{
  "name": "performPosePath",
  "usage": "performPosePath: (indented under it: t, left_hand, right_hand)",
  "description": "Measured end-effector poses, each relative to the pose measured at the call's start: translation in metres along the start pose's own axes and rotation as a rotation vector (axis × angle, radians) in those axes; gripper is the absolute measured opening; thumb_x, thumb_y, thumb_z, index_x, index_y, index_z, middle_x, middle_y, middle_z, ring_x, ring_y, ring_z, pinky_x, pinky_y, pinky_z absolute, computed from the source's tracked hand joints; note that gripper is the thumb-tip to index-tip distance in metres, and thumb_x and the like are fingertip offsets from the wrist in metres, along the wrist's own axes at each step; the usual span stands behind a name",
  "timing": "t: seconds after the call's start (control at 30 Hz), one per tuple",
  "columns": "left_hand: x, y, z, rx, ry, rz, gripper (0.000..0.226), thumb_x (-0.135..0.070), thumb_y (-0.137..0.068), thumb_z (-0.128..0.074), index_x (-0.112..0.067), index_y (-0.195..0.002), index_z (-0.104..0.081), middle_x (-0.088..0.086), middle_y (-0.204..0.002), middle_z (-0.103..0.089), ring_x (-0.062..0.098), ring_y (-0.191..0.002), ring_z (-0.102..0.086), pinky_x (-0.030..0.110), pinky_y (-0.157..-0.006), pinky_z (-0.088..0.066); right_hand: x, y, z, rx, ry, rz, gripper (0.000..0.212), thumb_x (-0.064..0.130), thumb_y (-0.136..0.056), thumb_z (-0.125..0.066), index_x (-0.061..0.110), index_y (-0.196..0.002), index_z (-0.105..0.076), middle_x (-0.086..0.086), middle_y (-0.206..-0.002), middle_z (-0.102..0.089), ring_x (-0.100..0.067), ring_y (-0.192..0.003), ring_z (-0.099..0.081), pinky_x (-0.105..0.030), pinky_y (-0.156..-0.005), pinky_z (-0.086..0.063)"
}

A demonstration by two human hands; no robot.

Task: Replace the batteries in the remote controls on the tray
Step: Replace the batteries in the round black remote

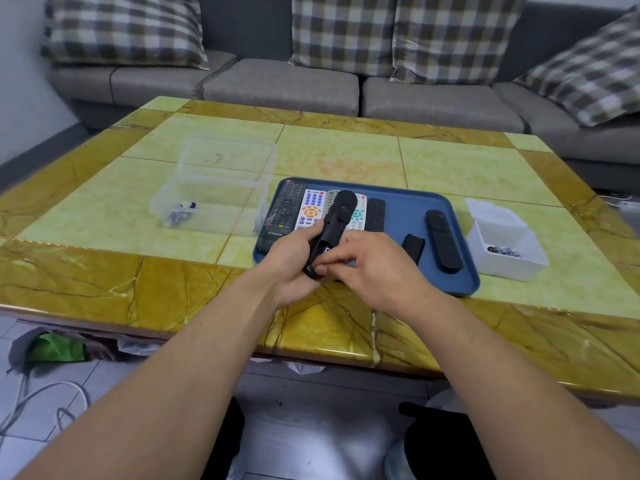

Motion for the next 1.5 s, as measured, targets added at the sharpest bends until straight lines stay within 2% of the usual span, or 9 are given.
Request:
performPosePath:
  t: [0.13,0.47,0.57,0.67,0.93,1.2,1.27,1.37,1.5]
  left_hand:
    - [0.001,0.003,-0.001,0.003,-0.027,0.014,0.031,-0.028,-0.108,-0.044,-0.009,-0.101,-0.067,0.005,-0.073,-0.07,0.014,-0.045,-0.059,0.018,-0.035,-0.037]
    - [0.005,0.001,-0.001,0.03,-0.042,0.028,0.032,-0.029,-0.107,-0.044,-0.011,-0.102,-0.069,0.006,-0.082,-0.07,0.016,-0.058,-0.063,0.021,-0.042,-0.044]
    - [0.005,0.0,0.001,0.011,-0.053,0.022,0.029,-0.028,-0.107,-0.045,-0.012,-0.105,-0.069,0.005,-0.08,-0.072,0.016,-0.057,-0.063,0.021,-0.042,-0.041]
    - [0.005,-0.001,0.002,-0.011,-0.008,0.006,0.028,-0.025,-0.107,-0.047,-0.009,-0.11,-0.069,0.009,-0.089,-0.073,0.02,-0.069,-0.07,0.027,-0.051,-0.057]
    - [0.004,-0.003,0.004,-0.043,0.023,0.026,0.03,-0.023,-0.107,-0.048,-0.006,-0.124,-0.065,0.01,-0.093,-0.071,0.02,-0.081,-0.07,0.03,-0.066,-0.063]
    - [0.001,-0.003,0.008,-0.032,-0.007,0.047,0.032,-0.025,-0.11,-0.038,-0.007,-0.102,-0.063,0.008,-0.071,-0.07,0.018,-0.055,-0.066,0.024,-0.045,-0.05]
    - [0.001,-0.003,0.009,-0.016,-0.021,0.029,0.034,-0.025,-0.11,-0.037,-0.002,-0.115,-0.062,0.013,-0.085,-0.071,0.022,-0.067,-0.069,0.033,-0.056,-0.06]
    - [0.001,-0.007,0.011,-0.035,-0.054,0.004,0.039,-0.031,-0.11,-0.037,-0.005,-0.118,-0.064,0.016,-0.106,-0.066,0.03,-0.092,-0.068,0.049,-0.096,-0.054]
    - [-0.001,-0.013,0.007,-0.065,-0.023,-0.02,0.038,-0.033,-0.109,-0.041,-0.005,-0.126,-0.06,0.016,-0.093,-0.067,0.037,-0.094,-0.071,0.051,-0.086,-0.056]
  right_hand:
    - [0.0,0.0,0.0,0.016,0.002,0.005,0.012,0.037,-0.088,-0.072,0.043,-0.098,-0.077,0.011,-0.078,-0.058,-0.008,-0.08,-0.055,-0.042,-0.074,-0.051]
    - [0.0,-0.001,0.001,0.058,0.066,0.01,0.014,0.039,-0.088,-0.07,0.047,-0.1,-0.076,0.014,-0.08,-0.059,-0.006,-0.081,-0.055,-0.039,-0.074,-0.051]
    - [0.004,0.0,0.003,0.078,0.157,0.034,0.016,0.044,-0.089,-0.067,0.051,-0.102,-0.074,0.012,-0.088,-0.064,-0.01,-0.089,-0.059,-0.037,-0.074,-0.052]
    - [0.011,0.003,0.005,0.045,0.235,0.056,0.019,0.045,-0.087,-0.063,0.05,-0.101,-0.074,0.012,-0.091,-0.064,-0.01,-0.09,-0.06,-0.035,-0.073,-0.052]
    - [0.028,0.006,-0.003,-0.075,0.397,0.163,0.018,0.034,-0.081,-0.054,0.03,-0.088,-0.071,0.008,-0.082,-0.06,-0.022,-0.07,-0.06,-0.035,-0.058,-0.05]
    - [0.009,-0.003,-0.001,0.125,0.129,0.112,0.024,0.017,-0.093,-0.065,0.027,-0.113,-0.074,0.008,-0.099,-0.053,-0.005,-0.087,-0.047,-0.025,-0.082,-0.044]
    - [0.007,-0.004,0.002,0.064,-0.02,0.086,0.017,0.019,-0.094,-0.066,0.025,-0.108,-0.074,0.009,-0.1,-0.055,0.0,-0.084,-0.05,-0.012,-0.078,-0.04]
    - [-0.002,-0.004,0.016,-0.089,-0.492,-0.119,0.007,0.02,-0.1,-0.058,0.019,-0.101,-0.064,0.002,-0.094,-0.07,-0.008,-0.074,-0.059,-0.019,-0.068,-0.046]
    - [-0.047,-0.004,0.047,-0.311,-1.007,-0.5,0.015,0.013,-0.106,-0.043,0.009,-0.107,-0.058,-0.004,-0.07,-0.059,-0.015,-0.06,-0.046,-0.022,-0.047,-0.032]
Point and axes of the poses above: each hand's wrist, its own y-axis away from the middle knuckle, its own z-axis out of the back of the hand, x = y × z, the point moved 4 cm from there along -y, towards the middle knuckle
